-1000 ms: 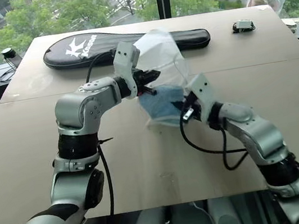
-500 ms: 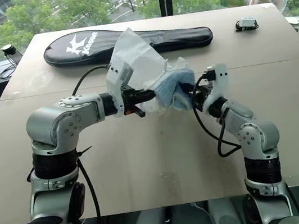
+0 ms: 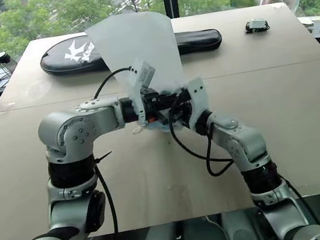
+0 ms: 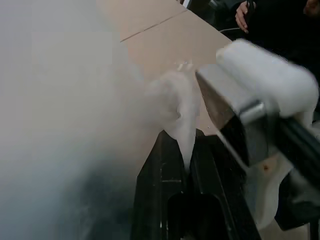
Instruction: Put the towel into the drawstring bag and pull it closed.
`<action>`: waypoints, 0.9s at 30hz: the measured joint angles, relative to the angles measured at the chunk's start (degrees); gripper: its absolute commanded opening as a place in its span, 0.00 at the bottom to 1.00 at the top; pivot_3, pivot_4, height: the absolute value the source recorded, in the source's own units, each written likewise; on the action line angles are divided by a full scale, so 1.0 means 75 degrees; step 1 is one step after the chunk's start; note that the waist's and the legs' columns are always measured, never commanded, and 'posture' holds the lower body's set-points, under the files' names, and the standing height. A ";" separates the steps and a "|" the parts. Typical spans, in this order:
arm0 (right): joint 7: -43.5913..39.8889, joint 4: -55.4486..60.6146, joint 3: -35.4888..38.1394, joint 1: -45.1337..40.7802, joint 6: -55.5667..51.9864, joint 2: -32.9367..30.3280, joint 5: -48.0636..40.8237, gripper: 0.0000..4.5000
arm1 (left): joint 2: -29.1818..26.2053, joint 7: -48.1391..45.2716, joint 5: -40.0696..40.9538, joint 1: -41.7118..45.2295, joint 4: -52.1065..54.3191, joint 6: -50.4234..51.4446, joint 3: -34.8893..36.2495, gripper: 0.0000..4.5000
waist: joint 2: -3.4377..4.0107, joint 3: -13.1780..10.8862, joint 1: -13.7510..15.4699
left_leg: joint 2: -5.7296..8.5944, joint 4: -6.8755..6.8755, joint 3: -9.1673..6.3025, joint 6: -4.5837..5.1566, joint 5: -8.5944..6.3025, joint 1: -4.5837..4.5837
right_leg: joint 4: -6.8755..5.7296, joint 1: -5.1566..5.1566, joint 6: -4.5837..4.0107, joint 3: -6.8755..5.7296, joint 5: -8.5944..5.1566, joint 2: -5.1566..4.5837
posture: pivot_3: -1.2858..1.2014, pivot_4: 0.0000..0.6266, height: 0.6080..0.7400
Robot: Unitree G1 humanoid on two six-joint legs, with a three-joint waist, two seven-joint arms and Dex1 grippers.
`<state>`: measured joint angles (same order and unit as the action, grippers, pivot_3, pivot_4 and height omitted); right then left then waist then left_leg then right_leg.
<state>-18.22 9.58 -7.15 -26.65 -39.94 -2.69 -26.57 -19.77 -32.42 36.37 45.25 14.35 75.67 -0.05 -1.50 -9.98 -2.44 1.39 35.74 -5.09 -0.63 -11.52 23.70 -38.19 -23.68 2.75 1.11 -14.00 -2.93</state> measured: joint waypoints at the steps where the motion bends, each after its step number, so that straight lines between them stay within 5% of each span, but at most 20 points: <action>1: 0.0059 -0.0058 0.0335 -0.0010 -0.0021 0.0196 -0.0239 0.01 | -0.0103 -0.0022 0.0063 -0.0114 0.0107 -0.0016 0.0036 0.00 | 0.0001 0.0000 -0.0006 | -0.0005 -0.0001 0.0000 0.0000 0.0000 -0.0001 | 0.0000 0.0000 0.0000 0.0004 0.0000 0.0000 | 0.52 0.24 1.00; 3: 0.0369 -0.0245 0.1664 -0.0025 -0.0109 0.0494 -0.1323 0.01 | -0.0646 -0.0144 0.0241 -0.0543 0.0503 0.0041 0.0194 0.00 | 0.0002 0.0000 0.0036 | -0.0003 0.0003 0.0000 0.0001 -0.0001 0.0001 | -0.0002 0.0001 -0.0001 0.0002 0.0000 -0.0010 | 0.52 0.24 1.00; 7: 0.0510 -0.0171 0.2608 0.0000 -0.0471 0.0407 -0.2333 0.01 | -0.0689 -0.0154 0.0370 -0.0965 0.0511 -0.0142 0.0396 0.00 | 0.0005 -0.0002 0.0064 | -0.0001 0.0012 -0.0002 0.0003 -0.0002 0.0006 | -0.0002 0.0001 0.0000 -0.0004 0.0001 -0.0011 | 0.52 0.24 1.00; 14: 0.0525 0.0292 0.3008 0.0105 -0.1011 0.0218 -0.3780 0.01 | -0.0256 0.0223 0.0780 -0.0482 0.0091 -0.0085 0.1013 0.00 | 0.0008 -0.0004 0.0001 | 0.0001 0.0022 0.0006 0.0005 -0.0002 0.0001 | -0.0022 0.0001 0.0000 0.0001 0.0000 -0.0005 | 0.52 0.24 1.00; 22: 0.1591 0.0211 0.3281 -0.0285 -0.1140 0.1040 -0.5288 0.01 | 0.0829 0.0618 0.1478 -0.0409 0.0112 0.0823 0.1012 0.00 | 0.0008 -0.0004 0.0004 | 0.0000 0.0042 0.0006 0.0005 -0.0002 0.0000 | -0.0047 0.0000 0.0000 0.0003 0.0000 -0.0005 | 0.52 0.24 1.00; 27: 0.1447 0.0518 0.2647 -0.0046 -0.1499 0.0225 -0.5151 0.01 | 0.0822 0.0682 0.1491 -0.0169 -0.0052 0.0584 0.1004 0.00 | 0.0011 -0.0005 0.0012 | 0.0008 0.0053 0.0008 0.0006 -0.0002 0.0001 | -0.0054 0.0001 0.0001 0.0003 -0.0001 -0.0003 | 0.52 0.24 1.00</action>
<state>-7.37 13.47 12.70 -26.99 -51.18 -1.00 -65.20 -13.60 -27.30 47.56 43.98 13.96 80.05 7.48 -1.42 -10.02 -2.36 1.45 36.13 -5.03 -0.59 -11.54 23.71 -38.60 -23.67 2.76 1.13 -14.01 -2.95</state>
